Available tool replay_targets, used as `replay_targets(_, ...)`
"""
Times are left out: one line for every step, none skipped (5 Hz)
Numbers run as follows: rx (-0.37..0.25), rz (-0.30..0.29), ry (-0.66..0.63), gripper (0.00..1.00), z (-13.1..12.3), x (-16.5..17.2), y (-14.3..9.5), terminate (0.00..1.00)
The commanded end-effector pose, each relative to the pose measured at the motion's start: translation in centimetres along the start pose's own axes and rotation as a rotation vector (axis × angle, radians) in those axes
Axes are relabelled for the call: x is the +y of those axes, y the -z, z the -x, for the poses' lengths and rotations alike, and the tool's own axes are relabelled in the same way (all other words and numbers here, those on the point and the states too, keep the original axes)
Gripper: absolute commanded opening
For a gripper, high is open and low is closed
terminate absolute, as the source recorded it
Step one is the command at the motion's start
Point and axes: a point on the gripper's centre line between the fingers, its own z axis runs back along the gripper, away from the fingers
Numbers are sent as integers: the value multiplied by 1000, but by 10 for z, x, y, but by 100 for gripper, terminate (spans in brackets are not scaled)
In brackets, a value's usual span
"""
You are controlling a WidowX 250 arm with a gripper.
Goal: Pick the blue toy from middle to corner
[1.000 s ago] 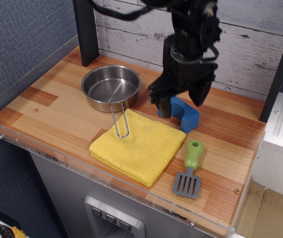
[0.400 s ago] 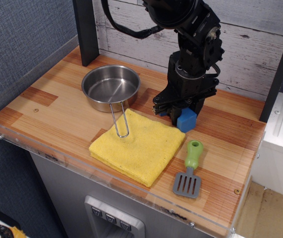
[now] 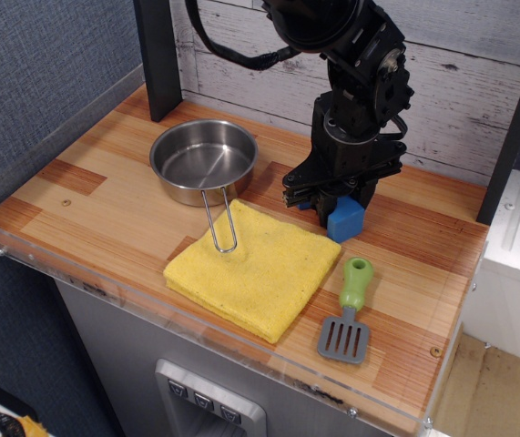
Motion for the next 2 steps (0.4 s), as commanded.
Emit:
replay_targets(-28,107,159,0,3,-10,-36,0)
replay_targets(-26,148,208,0,7,-17,-61,0)
